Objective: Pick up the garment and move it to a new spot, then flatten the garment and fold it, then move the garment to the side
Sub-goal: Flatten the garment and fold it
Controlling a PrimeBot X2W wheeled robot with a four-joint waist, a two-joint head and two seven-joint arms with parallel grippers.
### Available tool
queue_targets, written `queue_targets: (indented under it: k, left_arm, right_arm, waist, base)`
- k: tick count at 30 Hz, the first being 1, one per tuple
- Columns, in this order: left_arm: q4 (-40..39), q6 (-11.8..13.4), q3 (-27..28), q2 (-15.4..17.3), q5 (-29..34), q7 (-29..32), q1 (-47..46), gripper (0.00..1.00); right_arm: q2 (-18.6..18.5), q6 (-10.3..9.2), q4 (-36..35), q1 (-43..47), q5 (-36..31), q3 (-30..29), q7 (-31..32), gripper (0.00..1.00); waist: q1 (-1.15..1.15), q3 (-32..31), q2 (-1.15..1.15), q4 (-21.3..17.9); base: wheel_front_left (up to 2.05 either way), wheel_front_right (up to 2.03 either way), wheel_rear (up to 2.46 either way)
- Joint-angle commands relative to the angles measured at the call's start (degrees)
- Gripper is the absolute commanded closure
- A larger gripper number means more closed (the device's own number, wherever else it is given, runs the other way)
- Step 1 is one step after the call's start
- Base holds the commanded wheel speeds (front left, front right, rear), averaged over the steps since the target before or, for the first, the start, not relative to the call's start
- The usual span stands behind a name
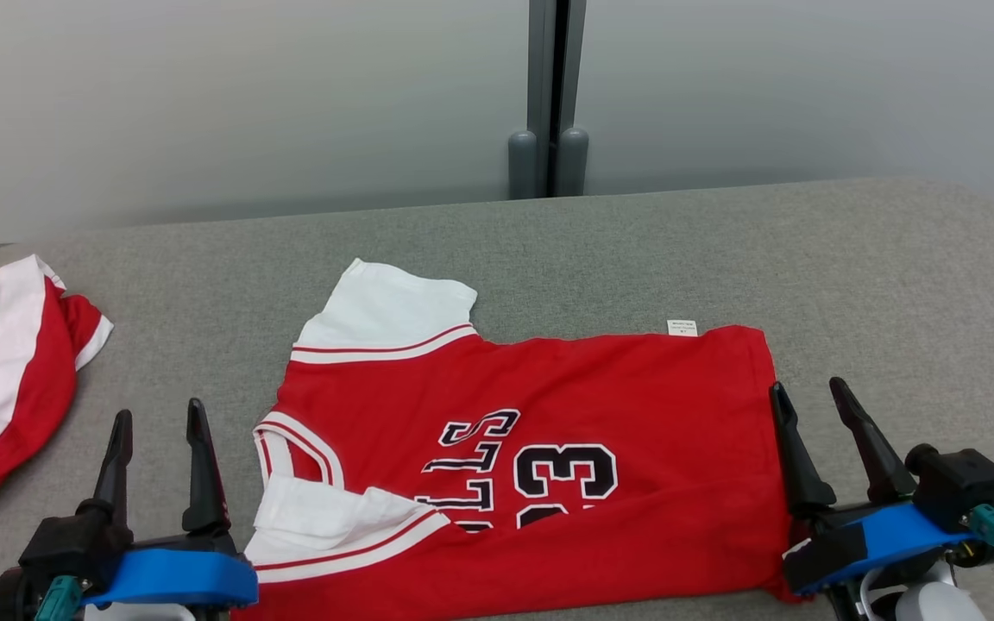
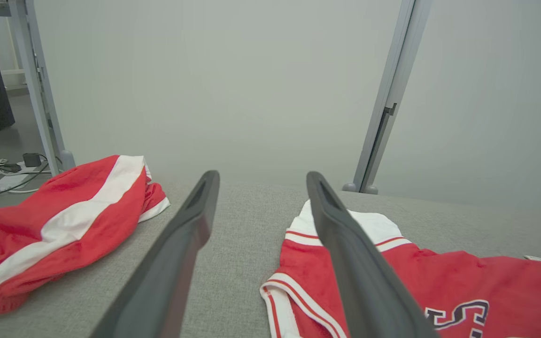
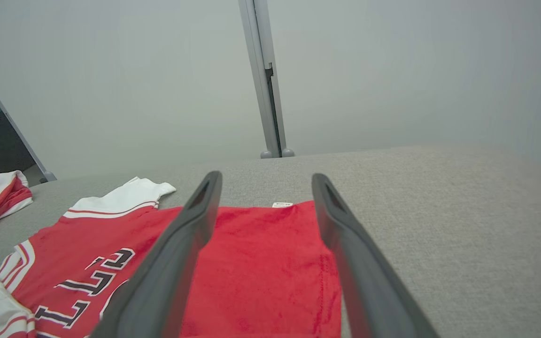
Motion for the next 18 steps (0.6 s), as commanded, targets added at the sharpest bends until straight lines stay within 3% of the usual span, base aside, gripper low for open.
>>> queue_targets:
  k: [1,18]
  left_arm:
    - [0.1,-0.4,0.7,0.1,0.9,-0.3,-1.3,0.00]
    - [4.0,-1.3,1.5,-0.4,4.8,-0.3,-3.0,0.00]
  right_arm:
    - [0.6,0.03,0.7,-1.2,-0.7,-0.2,-0.7,0.00]
    - [3.0,0.03,0.5,0.1,-5.8,-0.7,-1.2,0.00]
  waist:
    - [-0.01,0.1,0.00,0.0]
    - [-0.01,0.2,0.00,0.6]
  base:
    - [0.00,0.00,0.00]
    - [0.00,0.00,0.00]
